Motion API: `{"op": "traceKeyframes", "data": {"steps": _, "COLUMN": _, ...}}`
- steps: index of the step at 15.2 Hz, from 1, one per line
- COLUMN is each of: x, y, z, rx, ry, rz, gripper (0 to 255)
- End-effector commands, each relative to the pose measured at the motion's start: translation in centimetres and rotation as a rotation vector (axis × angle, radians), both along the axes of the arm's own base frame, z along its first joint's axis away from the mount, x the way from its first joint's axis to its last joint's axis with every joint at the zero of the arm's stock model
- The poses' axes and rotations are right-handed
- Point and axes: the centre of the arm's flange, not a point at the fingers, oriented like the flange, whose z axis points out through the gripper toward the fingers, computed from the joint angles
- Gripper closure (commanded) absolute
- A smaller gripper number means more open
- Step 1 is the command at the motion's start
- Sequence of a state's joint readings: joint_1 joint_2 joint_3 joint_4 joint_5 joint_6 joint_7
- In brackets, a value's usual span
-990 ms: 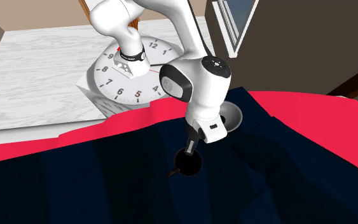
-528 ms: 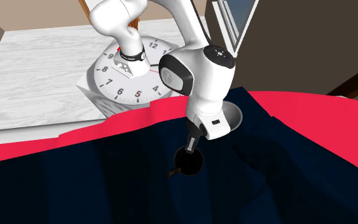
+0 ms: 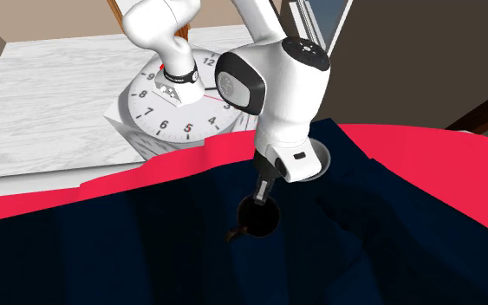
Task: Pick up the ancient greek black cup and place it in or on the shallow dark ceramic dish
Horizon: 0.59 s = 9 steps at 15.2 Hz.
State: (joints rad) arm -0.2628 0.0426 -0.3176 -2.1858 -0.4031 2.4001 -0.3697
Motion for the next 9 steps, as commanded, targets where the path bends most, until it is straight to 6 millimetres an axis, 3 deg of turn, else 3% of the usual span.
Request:
{"op": "traceKeyframes", "data": {"steps": 1, "x": 0.0, "y": 0.0, "z": 1.0, "rx": 0.0, "ry": 0.0, "rz": 0.0, "gripper": 255}}
{"op": "traceKeyframes", "data": {"steps": 8, "x": 0.0, "y": 0.0, "z": 4.7, "rx": 0.0, "ry": 0.0, "rz": 0.0, "gripper": 255}}
{"op": "traceKeyframes", "data": {"steps": 9, "x": 0.3, "y": 1.3, "z": 4.7, "rx": 0.0, "ry": 0.0, "rz": 0.0, "gripper": 255}}
